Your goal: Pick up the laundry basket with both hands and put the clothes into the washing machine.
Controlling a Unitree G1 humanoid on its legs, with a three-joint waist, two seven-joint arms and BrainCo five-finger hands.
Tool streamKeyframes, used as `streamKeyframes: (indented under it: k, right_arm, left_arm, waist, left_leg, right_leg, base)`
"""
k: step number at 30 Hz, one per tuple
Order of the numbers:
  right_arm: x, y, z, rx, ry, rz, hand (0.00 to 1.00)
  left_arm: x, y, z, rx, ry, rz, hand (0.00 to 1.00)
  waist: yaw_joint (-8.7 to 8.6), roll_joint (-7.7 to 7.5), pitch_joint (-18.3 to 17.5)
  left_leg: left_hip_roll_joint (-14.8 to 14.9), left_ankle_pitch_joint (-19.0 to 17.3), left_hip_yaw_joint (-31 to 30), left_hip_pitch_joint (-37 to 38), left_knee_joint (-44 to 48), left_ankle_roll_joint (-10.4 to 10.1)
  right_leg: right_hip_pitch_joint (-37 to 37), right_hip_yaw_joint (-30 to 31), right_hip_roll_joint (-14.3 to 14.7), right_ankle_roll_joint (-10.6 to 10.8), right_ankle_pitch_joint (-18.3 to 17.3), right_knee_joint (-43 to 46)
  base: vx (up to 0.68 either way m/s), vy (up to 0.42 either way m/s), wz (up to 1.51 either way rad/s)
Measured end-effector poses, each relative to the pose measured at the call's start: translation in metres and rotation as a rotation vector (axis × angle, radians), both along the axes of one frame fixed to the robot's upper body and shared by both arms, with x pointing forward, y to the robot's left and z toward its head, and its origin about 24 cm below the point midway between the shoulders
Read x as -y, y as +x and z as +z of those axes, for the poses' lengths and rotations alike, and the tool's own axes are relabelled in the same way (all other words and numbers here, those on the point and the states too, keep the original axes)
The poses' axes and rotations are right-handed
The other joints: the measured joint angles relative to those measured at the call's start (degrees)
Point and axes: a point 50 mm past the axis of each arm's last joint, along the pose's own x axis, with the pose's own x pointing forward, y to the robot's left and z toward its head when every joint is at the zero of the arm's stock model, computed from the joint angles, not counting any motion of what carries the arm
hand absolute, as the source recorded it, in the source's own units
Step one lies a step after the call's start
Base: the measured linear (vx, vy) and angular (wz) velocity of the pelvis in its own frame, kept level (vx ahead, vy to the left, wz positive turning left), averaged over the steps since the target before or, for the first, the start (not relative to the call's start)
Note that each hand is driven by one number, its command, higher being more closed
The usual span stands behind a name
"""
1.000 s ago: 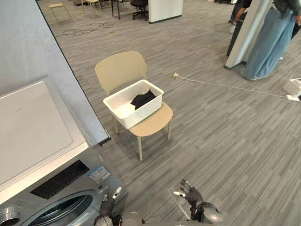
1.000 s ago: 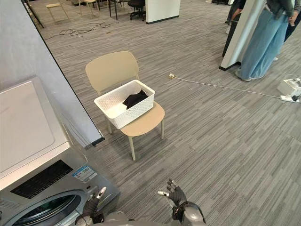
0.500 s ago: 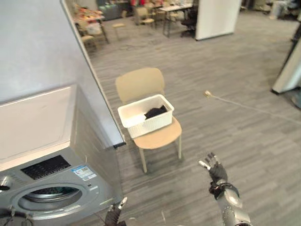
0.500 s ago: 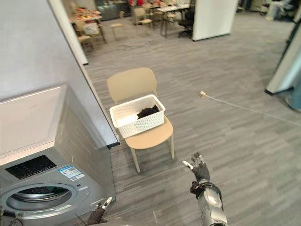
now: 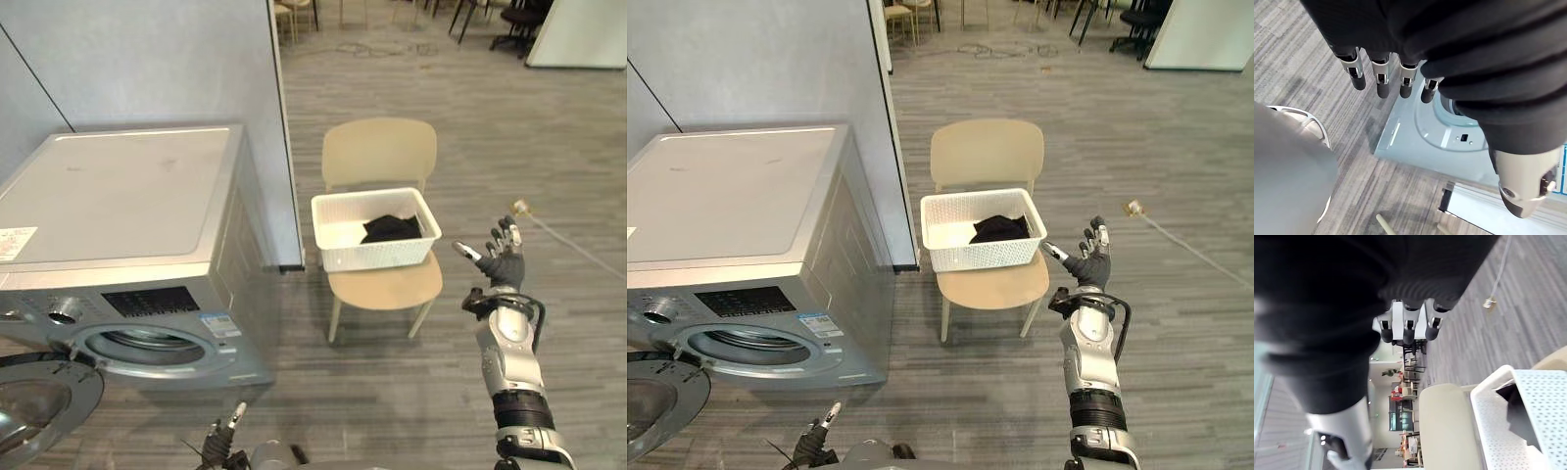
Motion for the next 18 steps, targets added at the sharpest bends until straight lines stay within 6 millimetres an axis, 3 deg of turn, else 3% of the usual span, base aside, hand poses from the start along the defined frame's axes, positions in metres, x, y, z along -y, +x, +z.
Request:
streamKeyframes:
  k: [1, 3, 4, 6, 9, 10, 11, 12, 13, 14, 15, 17, 18]
  right_arm:
    - [-0.002, 0.004, 0.005, 0.006, -0.023, 0.010, 0.00]
    - [0.000, 0.009, 0.015, -0.005, -0.114, 0.011, 0.00]
    - [0.006, 0.010, 0.025, -0.012, -0.208, -0.001, 0.00]
    - [0.013, 0.009, 0.031, -0.023, -0.280, -0.025, 0.00]
    - [0.037, 0.003, 0.037, -0.070, -0.368, -0.124, 0.00]
    - [0.040, 0.002, 0.038, -0.074, -0.375, -0.136, 0.00]
    - [0.042, 0.001, 0.038, -0.084, -0.398, -0.149, 0.00]
    - [0.042, 0.001, 0.037, -0.096, -0.408, -0.151, 0.00]
    - [0.047, -0.002, 0.036, -0.117, -0.426, -0.162, 0.00]
    - [0.048, -0.002, 0.036, -0.120, -0.436, -0.160, 0.00]
    - [0.047, -0.002, 0.034, -0.127, -0.434, -0.154, 0.00]
    - [0.046, -0.003, 0.030, -0.142, -0.435, -0.149, 0.00]
    - [0.047, -0.004, 0.028, -0.155, -0.442, -0.141, 0.00]
  left_arm:
    - [-0.007, 0.000, 0.001, -0.005, 0.011, -0.008, 0.00]
    - [-0.008, -0.003, 0.002, -0.006, 0.011, -0.005, 0.00]
    - [-0.003, 0.001, 0.003, 0.017, 0.000, -0.006, 0.00]
    - [0.002, 0.006, 0.004, 0.031, -0.008, -0.032, 0.00]
    - [0.010, 0.016, 0.006, 0.054, -0.017, -0.094, 0.00]
    - [0.010, 0.016, 0.006, 0.054, -0.017, -0.096, 0.00]
    - [0.008, 0.016, 0.006, 0.053, -0.009, -0.102, 0.00]
    - [0.004, 0.016, 0.006, 0.047, 0.003, -0.110, 0.00]
    - [0.011, 0.014, 0.005, 0.039, -0.010, -0.114, 0.00]
    - [0.021, 0.010, 0.003, 0.034, -0.033, -0.122, 0.00]
    - [0.031, 0.007, 0.002, 0.030, -0.061, -0.113, 0.00]
    - [0.032, 0.008, 0.002, 0.035, -0.068, -0.109, 0.00]
    - [0.030, 0.010, 0.003, 0.042, -0.067, -0.110, 0.00]
  waist:
    - [-0.63, -0.79, 0.3]
    - [-1.23, -0.95, 0.4]
    - [-1.29, -0.75, 0.4]
    - [-1.31, -0.69, 0.4]
    - [-1.79, -0.27, 0.5]
    - [-2.07, -0.39, 0.5]
    - [-2.86, -1.55, 0.2]
    - [-3.07, -1.97, 0.2]
    - [-2.84, -0.13, -0.4]
    - [-2.06, 2.72, -1.4]
    - [-1.12, 4.26, -1.7]
    - [-1.29, 4.41, -1.7]
    - [-1.38, 4.17, -1.4]
  left_leg:
    - [-0.6, -0.1, -1.1, 1.2, -0.4, 0.1]
    - [-0.6, 0.2, -2.9, 2.6, -1.9, -0.5]
    - [-0.9, 0.6, -4.8, 3.1, -3.4, -1.1]
    - [-1.5, 0.8, -6.7, 3.0, -4.5, -1.4]
    - [-1.8, 0.5, -13.5, 1.9, -4.3, -3.7]
    - [-1.9, 0.5, -14.7, 1.2, -3.9, -4.8]
    - [-2.0, 0.1, -17.6, 0.6, -2.6, -6.7]
    - [-2.0, -0.1, -19.9, 0.2, -1.6, -8.2]
    - [-0.3, 0.3, -21.7, 0.0, -1.8, -9.5]
    - [2.5, 1.5, -23.1, 0.0, -2.7, -11.1]
    - [5.0, 3.2, -24.4, 0.4, -4.9, -12.9]
    - [6.7, 5.6, -26.7, -0.2, -5.8, -13.0]
    - [7.5, 7.2, -27.6, -1.1, -4.0, -11.9]
  right_leg:
    - [-3.4, 0.7, -0.9, -1.0, -0.8, 7.3]
    - [-5.9, -0.4, 0.3, -4.1, -3.5, 8.4]
    - [-7.0, -1.0, 1.7, -5.6, -5.5, 1.3]
    - [-7.1, 0.3, 2.3, -5.9, -5.5, -8.2]
    - [-7.1, 11.8, 3.4, -3.6, -1.2, -27.7]
    - [-6.7, 13.5, 3.4, -3.3, 0.1, -29.0]
    - [-6.2, 15.6, 3.0, -3.9, 2.4, -30.1]
    - [-5.8, 16.1, 3.1, -0.6, 4.7, -29.2]
    - [-5.5, 13.7, 5.1, -1.9, 3.4, -28.1]
    - [-5.0, 11.8, 7.8, -3.1, 2.9, -28.6]
    - [-4.6, 9.7, 10.2, -4.5, 2.1, -28.5]
    - [-3.6, 7.1, 11.7, -5.9, 1.3, -28.6]
    - [-1.9, 5.1, 12.2, -6.7, 0.7, -29.0]
  base:
    - [0.16, 0.005, 0.38]
    - [0.19, -0.044, 0.53]
    - [0.15, -0.061, 0.63]
    - [0.12, -0.089, 0.59]
    - [0.18, -0.237, 0.99]
    - [0.16, -0.319, 1.16]
    - [0.18, -0.397, 1.10]
    - [0.19, -0.412, 1.09]
    - [0.25, -0.389, 0.69]
    - [0.29, -0.370, 0.40]
    - [0.29, -0.353, 0.24]
    - [0.21, -0.278, 0.52]
    - [0.15, -0.212, 0.70]
